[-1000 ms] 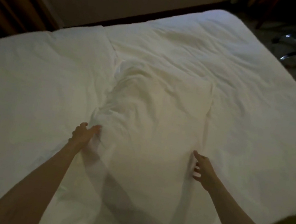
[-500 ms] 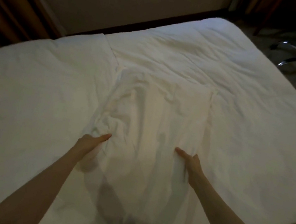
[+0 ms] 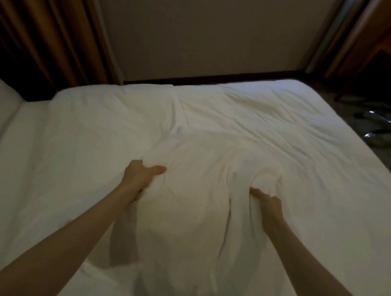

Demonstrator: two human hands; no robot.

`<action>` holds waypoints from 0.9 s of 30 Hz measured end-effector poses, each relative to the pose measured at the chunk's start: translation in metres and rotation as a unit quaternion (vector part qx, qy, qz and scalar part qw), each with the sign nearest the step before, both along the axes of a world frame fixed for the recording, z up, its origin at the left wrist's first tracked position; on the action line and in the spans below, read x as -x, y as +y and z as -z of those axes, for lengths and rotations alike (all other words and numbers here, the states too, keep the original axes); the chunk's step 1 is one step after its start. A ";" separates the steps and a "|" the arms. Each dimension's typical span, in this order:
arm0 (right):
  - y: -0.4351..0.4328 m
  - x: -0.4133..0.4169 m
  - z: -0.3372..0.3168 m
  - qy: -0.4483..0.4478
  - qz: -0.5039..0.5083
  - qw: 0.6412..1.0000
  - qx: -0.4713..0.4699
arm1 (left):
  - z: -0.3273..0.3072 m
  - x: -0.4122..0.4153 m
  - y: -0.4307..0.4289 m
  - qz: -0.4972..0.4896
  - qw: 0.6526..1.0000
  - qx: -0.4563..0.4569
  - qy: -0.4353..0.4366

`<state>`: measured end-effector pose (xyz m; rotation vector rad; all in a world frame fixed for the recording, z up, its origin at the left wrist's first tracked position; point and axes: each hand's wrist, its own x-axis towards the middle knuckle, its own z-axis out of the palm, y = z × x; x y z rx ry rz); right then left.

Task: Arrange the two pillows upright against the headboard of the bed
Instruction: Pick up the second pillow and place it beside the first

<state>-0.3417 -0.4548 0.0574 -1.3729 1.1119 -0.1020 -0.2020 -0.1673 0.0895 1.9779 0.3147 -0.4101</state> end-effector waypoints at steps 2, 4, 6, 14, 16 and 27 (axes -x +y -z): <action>0.017 0.002 -0.014 -0.007 -0.005 1.000 0.005 | -0.021 0.004 0.014 -0.007 1.000 0.006 -0.025; 0.041 0.005 -0.030 -0.015 -0.014 1.000 0.005 | -0.041 0.012 0.037 -0.011 0.999 0.008 -0.053; 0.067 0.004 -0.043 -0.024 -0.029 0.999 0.009 | -0.059 0.021 0.066 -0.018 0.996 0.011 -0.086; 0.209 -0.015 -0.085 -0.076 -0.109 0.991 0.006 | -0.111 0.056 0.225 -0.067 0.981 0.045 -0.179; 0.252 -0.017 -0.092 -0.087 -0.128 0.988 0.007 | -0.120 0.067 0.268 -0.086 0.975 0.044 -0.199; 0.474 -0.012 -0.104 -0.102 -0.258 0.961 0.011 | -0.142 0.129 0.496 -0.169 0.951 0.035 -0.257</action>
